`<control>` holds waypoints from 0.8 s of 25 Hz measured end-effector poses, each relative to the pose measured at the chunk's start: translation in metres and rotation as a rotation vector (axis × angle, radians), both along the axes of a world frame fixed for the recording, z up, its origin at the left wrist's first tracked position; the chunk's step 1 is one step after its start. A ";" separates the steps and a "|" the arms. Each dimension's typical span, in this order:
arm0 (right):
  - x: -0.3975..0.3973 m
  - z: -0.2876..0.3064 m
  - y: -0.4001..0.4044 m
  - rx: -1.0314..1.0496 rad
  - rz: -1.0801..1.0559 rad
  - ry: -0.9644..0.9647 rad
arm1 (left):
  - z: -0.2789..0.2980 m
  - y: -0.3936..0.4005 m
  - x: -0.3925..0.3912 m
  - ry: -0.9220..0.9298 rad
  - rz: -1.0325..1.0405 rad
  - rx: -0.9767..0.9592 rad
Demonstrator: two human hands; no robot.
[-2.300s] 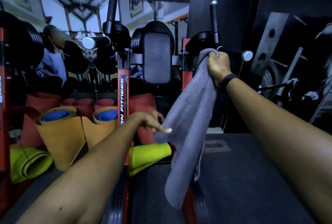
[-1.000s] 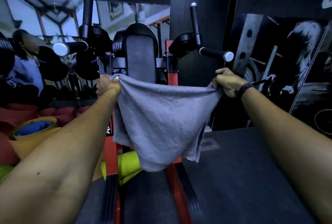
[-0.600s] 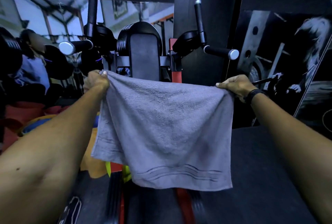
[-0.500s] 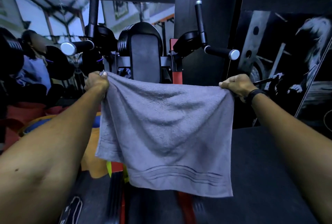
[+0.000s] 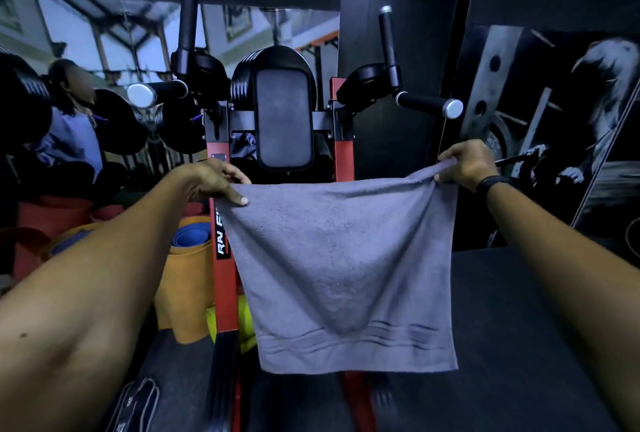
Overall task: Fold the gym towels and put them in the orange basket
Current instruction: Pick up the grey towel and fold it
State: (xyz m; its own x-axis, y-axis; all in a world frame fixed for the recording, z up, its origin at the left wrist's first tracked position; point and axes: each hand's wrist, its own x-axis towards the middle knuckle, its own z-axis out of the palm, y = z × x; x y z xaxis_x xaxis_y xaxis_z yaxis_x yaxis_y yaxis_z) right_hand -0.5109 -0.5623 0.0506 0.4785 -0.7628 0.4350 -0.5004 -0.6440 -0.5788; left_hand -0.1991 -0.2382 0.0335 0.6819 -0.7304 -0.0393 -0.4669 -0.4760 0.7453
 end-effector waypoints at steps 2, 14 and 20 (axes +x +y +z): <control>-0.004 -0.003 0.000 -0.109 -0.047 0.036 | -0.004 -0.002 0.000 -0.194 0.037 0.080; -0.023 -0.016 -0.002 0.045 0.097 -0.082 | -0.010 -0.010 0.004 -0.269 0.636 -0.347; -0.026 -0.021 0.010 0.369 0.385 -0.230 | -0.015 -0.005 0.011 0.092 0.633 -0.601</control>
